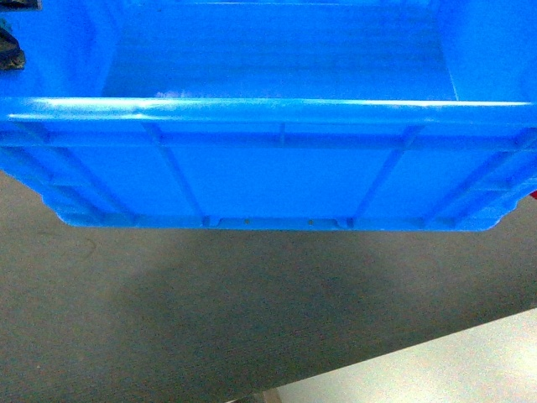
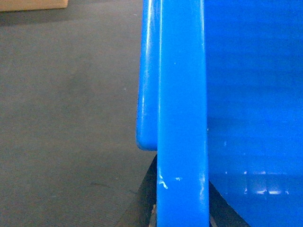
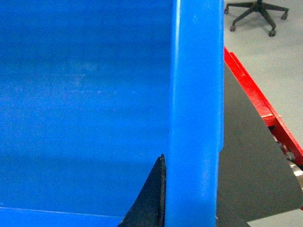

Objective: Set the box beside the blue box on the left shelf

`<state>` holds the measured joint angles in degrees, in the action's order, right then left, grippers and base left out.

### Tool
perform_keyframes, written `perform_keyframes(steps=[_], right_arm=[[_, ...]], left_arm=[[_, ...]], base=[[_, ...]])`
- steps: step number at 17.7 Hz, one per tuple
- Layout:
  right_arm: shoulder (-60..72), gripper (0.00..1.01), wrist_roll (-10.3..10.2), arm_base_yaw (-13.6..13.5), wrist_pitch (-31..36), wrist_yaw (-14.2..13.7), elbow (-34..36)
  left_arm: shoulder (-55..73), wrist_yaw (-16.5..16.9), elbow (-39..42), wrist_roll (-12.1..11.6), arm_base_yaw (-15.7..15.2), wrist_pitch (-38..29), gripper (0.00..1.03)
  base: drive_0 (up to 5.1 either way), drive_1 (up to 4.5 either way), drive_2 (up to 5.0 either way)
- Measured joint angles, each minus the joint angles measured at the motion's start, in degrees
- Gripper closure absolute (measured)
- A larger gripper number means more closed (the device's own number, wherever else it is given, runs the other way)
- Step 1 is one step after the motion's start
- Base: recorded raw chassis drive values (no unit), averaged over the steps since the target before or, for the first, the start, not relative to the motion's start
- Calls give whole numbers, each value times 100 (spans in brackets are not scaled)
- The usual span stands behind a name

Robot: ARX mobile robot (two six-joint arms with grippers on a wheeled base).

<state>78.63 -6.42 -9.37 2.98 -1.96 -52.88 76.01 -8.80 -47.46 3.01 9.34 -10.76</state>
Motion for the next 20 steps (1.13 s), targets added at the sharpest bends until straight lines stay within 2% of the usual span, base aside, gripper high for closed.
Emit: perform_keyframes(steps=[20], right_arm=[[0, 94, 2, 0, -9, -2, 0]], left_arm=[[0, 2, 0, 0, 0, -2, 97]], base=[[-162, -162, -162]])
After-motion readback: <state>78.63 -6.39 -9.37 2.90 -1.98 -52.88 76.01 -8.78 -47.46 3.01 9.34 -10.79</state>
